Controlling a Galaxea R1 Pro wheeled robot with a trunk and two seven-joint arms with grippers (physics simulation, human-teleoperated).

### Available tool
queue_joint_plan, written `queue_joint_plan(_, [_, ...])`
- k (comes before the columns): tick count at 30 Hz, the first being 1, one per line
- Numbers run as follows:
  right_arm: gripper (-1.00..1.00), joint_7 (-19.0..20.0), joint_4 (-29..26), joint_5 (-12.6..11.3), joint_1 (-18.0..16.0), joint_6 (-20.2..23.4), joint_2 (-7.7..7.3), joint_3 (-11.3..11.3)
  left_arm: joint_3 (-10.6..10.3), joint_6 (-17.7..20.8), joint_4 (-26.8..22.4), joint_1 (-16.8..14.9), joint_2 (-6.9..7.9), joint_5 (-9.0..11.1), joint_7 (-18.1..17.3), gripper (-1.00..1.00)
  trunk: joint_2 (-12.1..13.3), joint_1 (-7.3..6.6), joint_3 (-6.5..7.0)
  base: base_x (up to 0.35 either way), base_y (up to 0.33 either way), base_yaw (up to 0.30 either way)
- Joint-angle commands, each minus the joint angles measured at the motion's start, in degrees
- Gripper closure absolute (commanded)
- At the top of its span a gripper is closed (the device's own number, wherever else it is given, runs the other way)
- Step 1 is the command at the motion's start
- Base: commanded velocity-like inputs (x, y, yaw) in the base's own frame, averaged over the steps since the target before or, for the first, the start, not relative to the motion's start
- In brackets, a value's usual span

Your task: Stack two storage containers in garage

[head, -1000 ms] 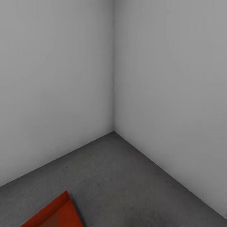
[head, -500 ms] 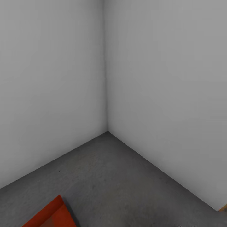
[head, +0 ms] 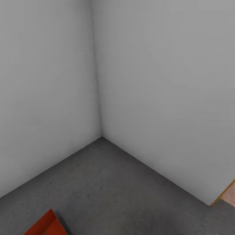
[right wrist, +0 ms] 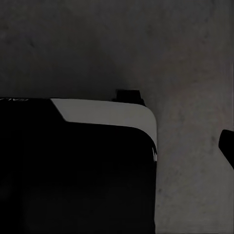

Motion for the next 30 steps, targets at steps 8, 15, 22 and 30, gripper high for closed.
queue_joint_plan(8, [-1.0,0.0,0.2,-0.6,-0.1,-0.4,-0.86,0.5,-0.1,0.2,0.0,0.0,0.02,0.5,-0.2,-1.0,0.0,0.0,-0.05,0.0,0.0,-0.27])
queue_joint_plan(15, [-1.0,0.0,0.2,-0.6,-0.1,-0.3,-1.02,0.5,-0.1,0.2,0.0,0.0,0.02,0.5,-0.2,-1.0,0.0,0.0,-0.05,0.0,0.0,-0.289])
queue_joint_plan(22, [-1.0,0.0,0.2,-0.6,-0.1,-0.3,-1.03,0.5,-0.1,0.2,0.0,0.0,0.02,0.5,-0.2,-1.0,0.0,0.0,-0.05,0.0,0.0,-0.29])
queue_joint_plan(30, [-1.0,0.0,0.2,-0.6,-0.1,-0.1,-1.03,0.5,-0.1,0.2,0.0,0.0,0.02,0.4,-0.2,-1.0,0.0,0.0,-0.05,0.0,0.0,-0.29])
